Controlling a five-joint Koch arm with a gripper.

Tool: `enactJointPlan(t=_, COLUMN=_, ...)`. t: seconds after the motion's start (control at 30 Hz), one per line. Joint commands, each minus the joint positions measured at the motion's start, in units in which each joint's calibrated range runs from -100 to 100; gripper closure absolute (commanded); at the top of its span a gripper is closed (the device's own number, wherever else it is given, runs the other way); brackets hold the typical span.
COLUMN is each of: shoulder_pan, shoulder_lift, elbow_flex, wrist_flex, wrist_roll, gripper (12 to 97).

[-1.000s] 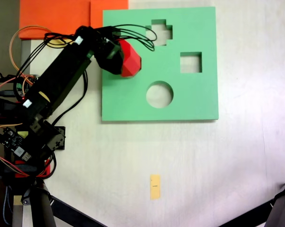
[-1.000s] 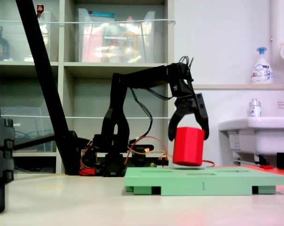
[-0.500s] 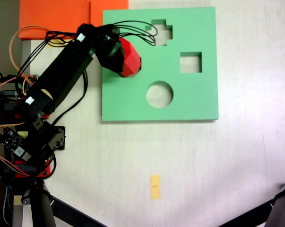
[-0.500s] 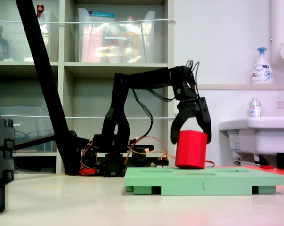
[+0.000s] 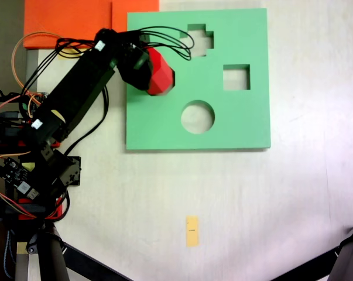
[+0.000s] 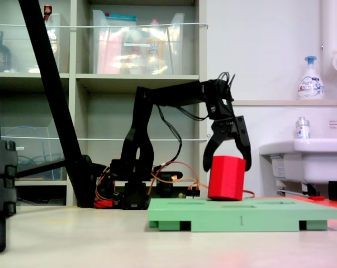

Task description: Put the octagonal pillar block into the corresponding hole

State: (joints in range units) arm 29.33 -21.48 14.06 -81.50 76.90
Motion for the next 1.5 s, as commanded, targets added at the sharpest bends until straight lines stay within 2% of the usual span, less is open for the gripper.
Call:
enactJointPlan(t=0.0, shoulder_pan=0.6, shoulder_lift=-0.2, elbow_flex=0.8, wrist_flex=3.3, wrist_roll=1.0, gripper=74.3)
enactJointPlan(t=0.77, shoulder_pan=-0.3, shoulder_lift=7.2, elbow_flex=-0.6, wrist_flex=8.7, wrist_roll=0.7, gripper=71.7)
enactJointPlan(t=0.87, shoulder_pan=-0.6, shoulder_lift=8.2, elbow_flex=-0.6, wrist_flex=10.0, wrist_roll=0.4, gripper=63.6)
enactJointPlan(t=0.93, shoulder_pan=-1.0, shoulder_lift=8.3, elbow_flex=-0.7, wrist_flex=11.3, wrist_roll=0.2, gripper=53.4)
enactJointPlan(t=1.07, shoulder_pan=-1.1, shoulder_lift=7.0, elbow_flex=-2.5, wrist_flex=11.7, wrist_roll=0.1, gripper=51.4)
enactJointPlan(t=1.13, shoulder_pan=-1.1, shoulder_lift=6.4, elbow_flex=-2.5, wrist_flex=11.7, wrist_roll=0.1, gripper=42.4)
enactJointPlan(t=1.23, shoulder_pan=-1.1, shoulder_lift=5.3, elbow_flex=-2.3, wrist_flex=11.7, wrist_roll=0.1, gripper=20.4)
enactJointPlan(t=1.27, shoulder_pan=-1.1, shoulder_lift=5.1, elbow_flex=-2.1, wrist_flex=11.7, wrist_roll=0.1, gripper=15.4)
enactJointPlan(t=1.47, shoulder_pan=-0.8, shoulder_lift=-4.5, elbow_flex=-1.9, wrist_flex=11.4, wrist_roll=-0.2, gripper=13.5)
